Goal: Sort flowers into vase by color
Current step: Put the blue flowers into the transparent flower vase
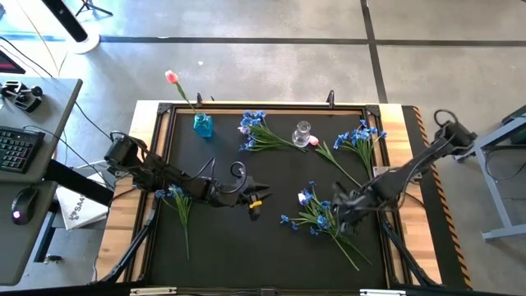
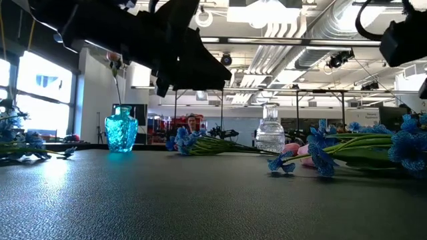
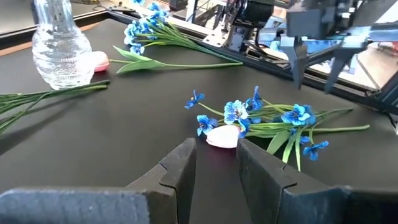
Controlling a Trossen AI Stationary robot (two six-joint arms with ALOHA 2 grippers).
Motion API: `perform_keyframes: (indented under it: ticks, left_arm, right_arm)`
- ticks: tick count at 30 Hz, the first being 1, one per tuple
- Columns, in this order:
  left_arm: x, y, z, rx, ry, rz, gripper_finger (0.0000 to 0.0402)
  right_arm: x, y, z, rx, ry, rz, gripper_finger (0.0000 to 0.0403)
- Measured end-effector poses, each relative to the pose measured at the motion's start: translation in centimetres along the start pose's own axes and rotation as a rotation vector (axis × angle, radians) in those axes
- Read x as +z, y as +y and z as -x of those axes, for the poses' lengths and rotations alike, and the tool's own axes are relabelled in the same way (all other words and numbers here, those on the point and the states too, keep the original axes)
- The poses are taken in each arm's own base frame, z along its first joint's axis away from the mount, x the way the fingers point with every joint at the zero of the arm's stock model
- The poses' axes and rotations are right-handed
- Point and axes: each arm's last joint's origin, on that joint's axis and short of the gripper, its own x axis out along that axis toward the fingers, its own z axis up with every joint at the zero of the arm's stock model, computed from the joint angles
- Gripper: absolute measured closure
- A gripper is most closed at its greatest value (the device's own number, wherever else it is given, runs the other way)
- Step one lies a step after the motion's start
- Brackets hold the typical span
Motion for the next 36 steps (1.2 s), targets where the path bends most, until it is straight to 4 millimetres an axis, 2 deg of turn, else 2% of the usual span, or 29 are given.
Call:
perform_keyframes:
  ticks: [4,8,14,18,23,29,33,36]
  left_arm:
    - [0.0,0.0,0.0,-0.001,0.000,-0.013,0.0298]
    - [0.0,0.0,0.0,-0.001,0.001,-0.014,0.0298]
    - [0.0,0.0,0.0,-0.001,0.001,-0.014,0.0298]
    - [0.0,0.0,0.0,-0.001,0.001,-0.013,0.0298]
    - [0.0,0.0,0.0,-0.001,0.001,-0.007,0.0298]
    - [0.0,0.0,0.0,-0.002,0.001,-0.004,0.0298]
    - [-0.1,-0.2,0.1,-0.006,0.002,-0.006,0.0298]
    - [-0.2,-0.5,0.3,-0.017,0.004,-0.015,0.0298]
  right_arm:
    - [0.2,2.3,-1.3,-0.043,0.028,-0.007,0.0163]
    - [0.6,3.7,-3.0,-0.128,0.044,-0.013,0.0160]
    - [0.6,3.7,-5.7,-0.279,0.136,-0.023,0.0180]
    - [0.6,3.5,-6.3,-0.301,0.156,-0.009,0.0205]
    - [0.6,3.5,-6.0,-0.307,0.133,0.016,0.0267]
    - [0.5,3.0,-5.1,-0.368,0.097,0.030,0.0383]
    - [-0.4,2.7,-3.4,-0.419,0.076,0.045,0.0385]
    - [-1.2,2.5,-1.6,-0.353,-0.022,0.079,0.0395]
